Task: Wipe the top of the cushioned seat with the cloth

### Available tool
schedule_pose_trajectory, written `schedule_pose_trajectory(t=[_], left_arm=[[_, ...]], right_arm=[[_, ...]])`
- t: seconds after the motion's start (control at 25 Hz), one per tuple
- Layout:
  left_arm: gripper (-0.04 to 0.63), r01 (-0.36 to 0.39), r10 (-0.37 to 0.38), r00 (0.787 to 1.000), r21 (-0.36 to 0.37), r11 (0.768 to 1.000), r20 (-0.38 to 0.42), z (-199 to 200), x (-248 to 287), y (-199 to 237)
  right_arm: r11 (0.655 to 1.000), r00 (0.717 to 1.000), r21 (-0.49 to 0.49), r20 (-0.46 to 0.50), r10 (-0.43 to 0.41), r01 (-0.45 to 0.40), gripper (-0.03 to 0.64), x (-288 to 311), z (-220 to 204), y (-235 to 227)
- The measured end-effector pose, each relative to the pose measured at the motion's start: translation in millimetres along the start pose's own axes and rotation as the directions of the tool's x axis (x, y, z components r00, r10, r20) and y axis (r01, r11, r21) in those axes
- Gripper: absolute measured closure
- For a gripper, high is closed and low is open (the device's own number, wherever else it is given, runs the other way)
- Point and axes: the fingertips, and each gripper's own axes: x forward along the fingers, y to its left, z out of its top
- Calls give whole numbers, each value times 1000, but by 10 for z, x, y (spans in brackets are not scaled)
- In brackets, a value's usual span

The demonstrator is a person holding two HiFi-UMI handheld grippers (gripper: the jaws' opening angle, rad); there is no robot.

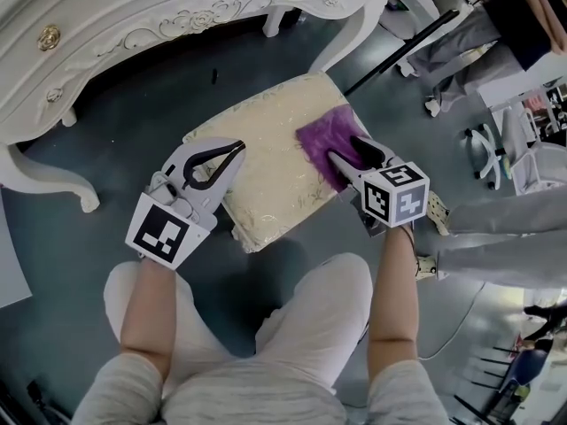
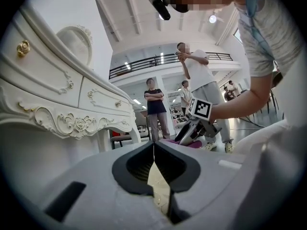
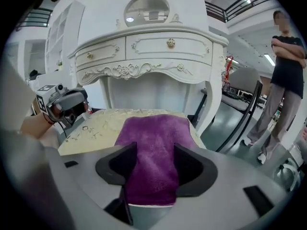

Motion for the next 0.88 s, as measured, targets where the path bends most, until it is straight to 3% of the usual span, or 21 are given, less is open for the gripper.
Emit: schedule_pose_trajectory(t=[0.4, 0.88], left_arm=[[581, -14, 14, 1000, -7, 1000, 2, 10, -33, 34], [581, -18, 18, 1000, 0, 1000, 24, 57, -74, 81]], right_arm=[[998, 998, 19, -20, 54, -53, 551, 23, -1, 134], [999, 999, 34, 13, 32, -33, 565, -47, 15, 422]])
